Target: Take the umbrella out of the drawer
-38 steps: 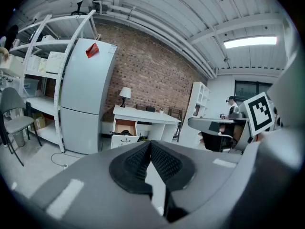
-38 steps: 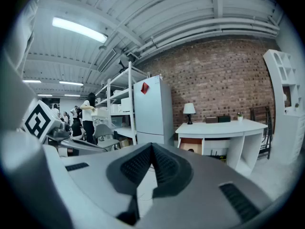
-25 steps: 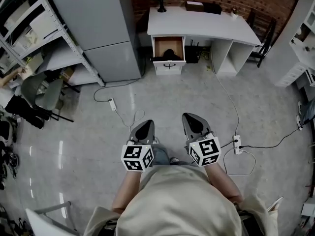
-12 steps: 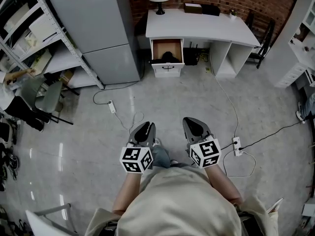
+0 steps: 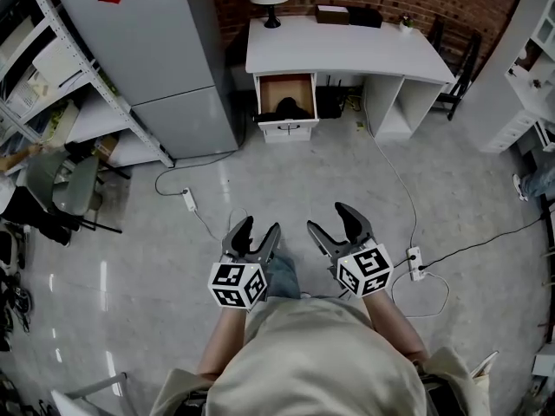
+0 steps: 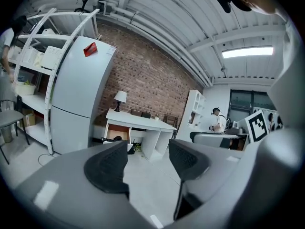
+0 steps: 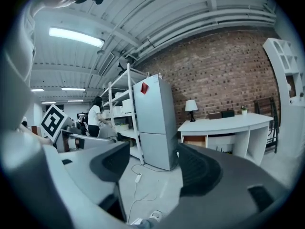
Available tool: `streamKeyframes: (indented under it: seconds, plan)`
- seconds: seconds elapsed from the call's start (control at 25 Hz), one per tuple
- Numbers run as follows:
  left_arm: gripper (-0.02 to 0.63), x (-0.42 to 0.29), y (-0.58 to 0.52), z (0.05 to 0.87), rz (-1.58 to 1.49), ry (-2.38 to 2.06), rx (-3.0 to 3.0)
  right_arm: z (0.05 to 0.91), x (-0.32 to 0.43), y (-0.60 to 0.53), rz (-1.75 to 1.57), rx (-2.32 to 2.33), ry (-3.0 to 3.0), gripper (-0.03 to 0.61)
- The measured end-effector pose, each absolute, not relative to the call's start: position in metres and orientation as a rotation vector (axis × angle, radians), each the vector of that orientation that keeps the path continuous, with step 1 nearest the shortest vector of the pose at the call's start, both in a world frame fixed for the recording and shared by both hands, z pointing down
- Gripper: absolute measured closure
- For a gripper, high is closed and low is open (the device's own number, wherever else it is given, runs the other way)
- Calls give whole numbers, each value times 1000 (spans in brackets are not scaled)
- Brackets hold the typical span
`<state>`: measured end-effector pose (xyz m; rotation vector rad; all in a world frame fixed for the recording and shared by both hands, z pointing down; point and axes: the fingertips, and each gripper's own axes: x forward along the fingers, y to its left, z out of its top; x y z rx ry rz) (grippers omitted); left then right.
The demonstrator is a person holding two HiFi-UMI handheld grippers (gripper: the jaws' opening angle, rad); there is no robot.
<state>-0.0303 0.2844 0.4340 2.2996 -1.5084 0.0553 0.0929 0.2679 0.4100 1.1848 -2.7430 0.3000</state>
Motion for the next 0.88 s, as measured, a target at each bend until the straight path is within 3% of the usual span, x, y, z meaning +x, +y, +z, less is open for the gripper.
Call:
streamKeyframes:
  seconds: [0.24,0.88]
  plan:
    - [313,-40,213,440,94,-1472,2322,412,82,198,347,1207,-2740,239]
    - [304,-108,16,433,132,-1300,2395,393,-3,3,387,1289,-2732,236]
